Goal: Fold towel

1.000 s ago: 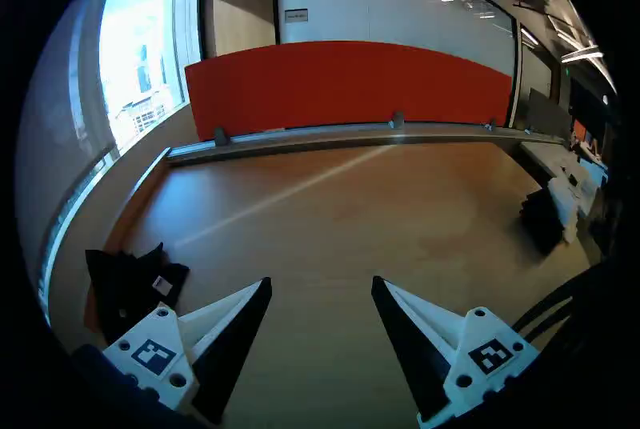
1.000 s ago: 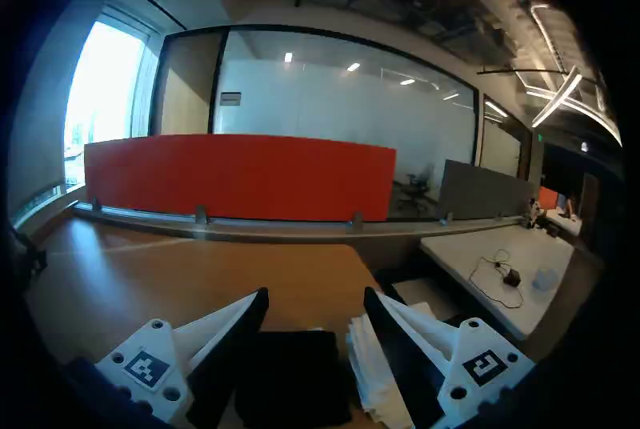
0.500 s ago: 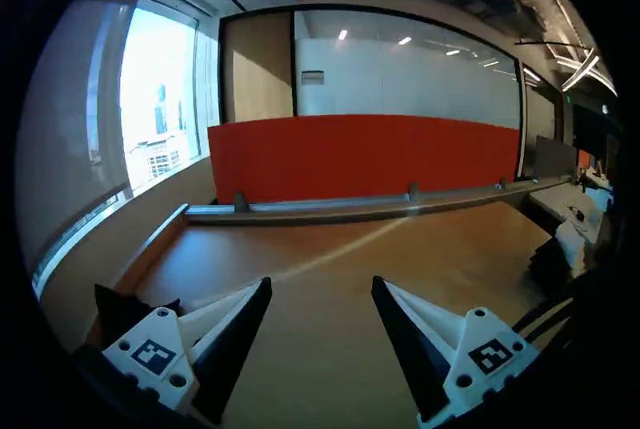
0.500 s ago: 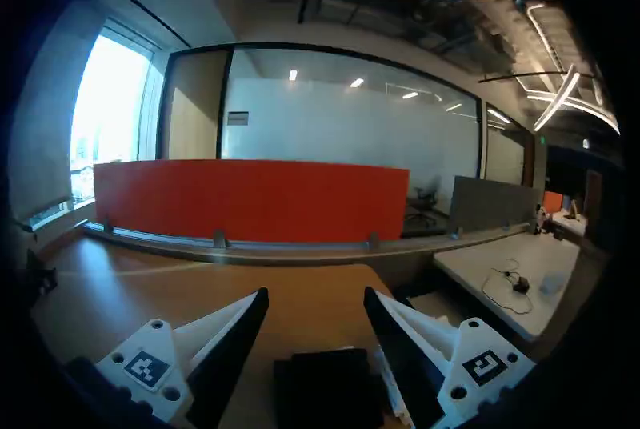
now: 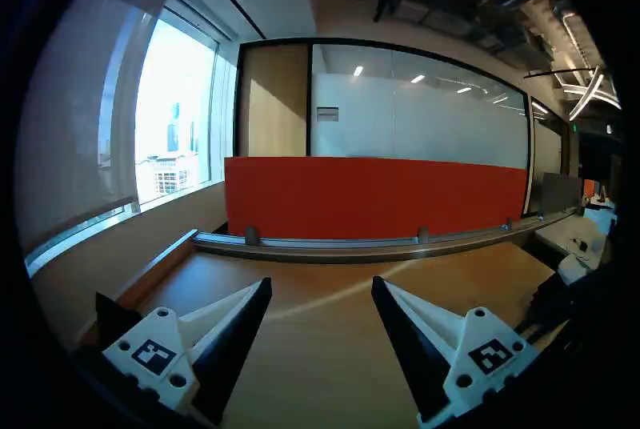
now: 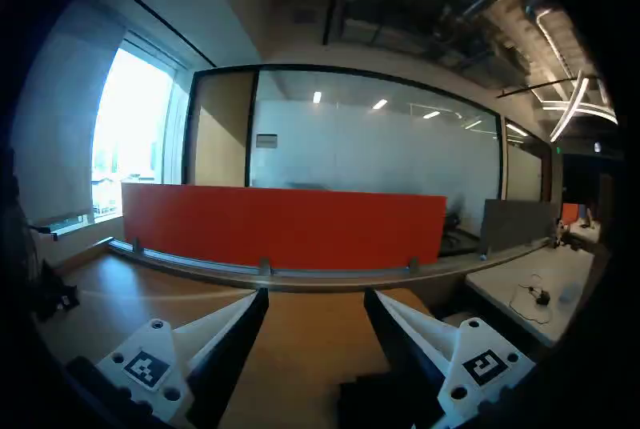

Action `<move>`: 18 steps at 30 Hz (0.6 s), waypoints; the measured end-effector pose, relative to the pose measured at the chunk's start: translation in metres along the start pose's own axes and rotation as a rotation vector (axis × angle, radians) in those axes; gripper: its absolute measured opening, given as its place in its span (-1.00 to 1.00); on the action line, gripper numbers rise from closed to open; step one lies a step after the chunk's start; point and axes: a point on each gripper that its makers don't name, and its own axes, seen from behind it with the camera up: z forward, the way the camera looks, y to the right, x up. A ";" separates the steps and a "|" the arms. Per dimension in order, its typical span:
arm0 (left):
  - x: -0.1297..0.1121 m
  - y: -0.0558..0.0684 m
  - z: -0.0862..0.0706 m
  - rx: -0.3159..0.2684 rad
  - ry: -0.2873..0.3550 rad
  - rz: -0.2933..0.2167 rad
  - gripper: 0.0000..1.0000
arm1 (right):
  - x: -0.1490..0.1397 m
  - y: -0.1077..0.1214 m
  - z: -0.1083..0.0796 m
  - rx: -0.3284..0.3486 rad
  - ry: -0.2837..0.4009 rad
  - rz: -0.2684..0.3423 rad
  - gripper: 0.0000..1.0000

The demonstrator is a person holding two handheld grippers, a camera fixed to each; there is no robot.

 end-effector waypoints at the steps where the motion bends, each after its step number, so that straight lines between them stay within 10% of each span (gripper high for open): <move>1: 0.001 0.000 -0.001 0.001 0.007 -0.002 0.85 | 0.001 -0.006 0.001 0.003 0.002 0.004 0.85; 18: 0.001 -0.005 -0.003 -0.014 0.056 -0.015 0.85 | 0.005 -0.050 0.006 0.037 0.007 0.055 0.85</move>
